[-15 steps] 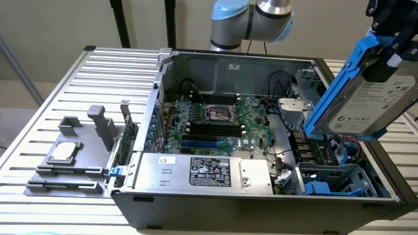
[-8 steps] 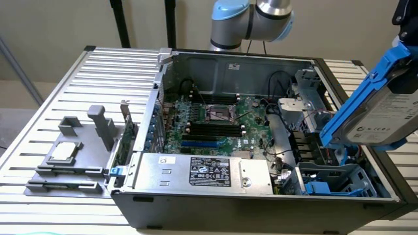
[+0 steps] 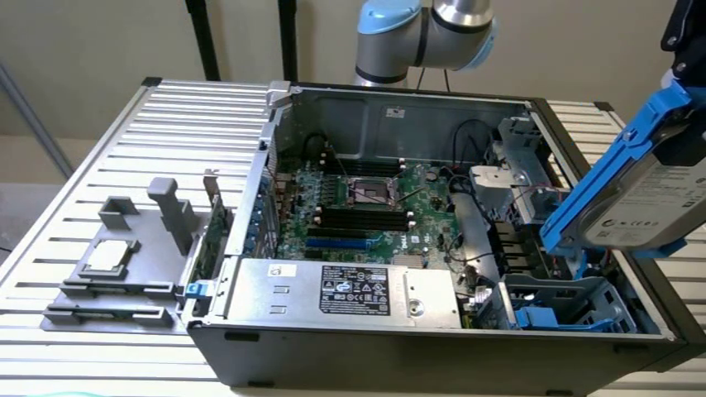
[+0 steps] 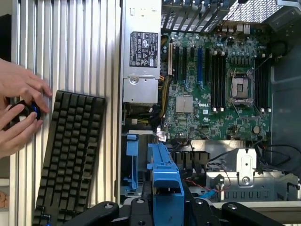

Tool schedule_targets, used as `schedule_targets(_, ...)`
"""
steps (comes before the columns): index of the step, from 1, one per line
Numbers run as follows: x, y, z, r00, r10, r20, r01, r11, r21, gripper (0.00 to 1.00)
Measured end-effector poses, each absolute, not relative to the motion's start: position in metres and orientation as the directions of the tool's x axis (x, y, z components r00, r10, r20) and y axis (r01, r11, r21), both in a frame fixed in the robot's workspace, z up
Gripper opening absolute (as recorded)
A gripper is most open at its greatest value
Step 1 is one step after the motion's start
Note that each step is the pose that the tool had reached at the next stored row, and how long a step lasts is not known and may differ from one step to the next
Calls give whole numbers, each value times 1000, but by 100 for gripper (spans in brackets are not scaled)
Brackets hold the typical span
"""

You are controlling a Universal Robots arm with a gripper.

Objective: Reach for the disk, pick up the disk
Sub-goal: 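Pick up the disk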

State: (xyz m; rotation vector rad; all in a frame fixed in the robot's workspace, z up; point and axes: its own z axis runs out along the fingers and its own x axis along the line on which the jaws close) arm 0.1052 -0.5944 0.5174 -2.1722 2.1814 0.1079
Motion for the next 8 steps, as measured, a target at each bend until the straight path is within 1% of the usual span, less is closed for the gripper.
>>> schedule_targets(8, 105, -594, 517, -5, -996, -93, -1000, 4, 7, 33)
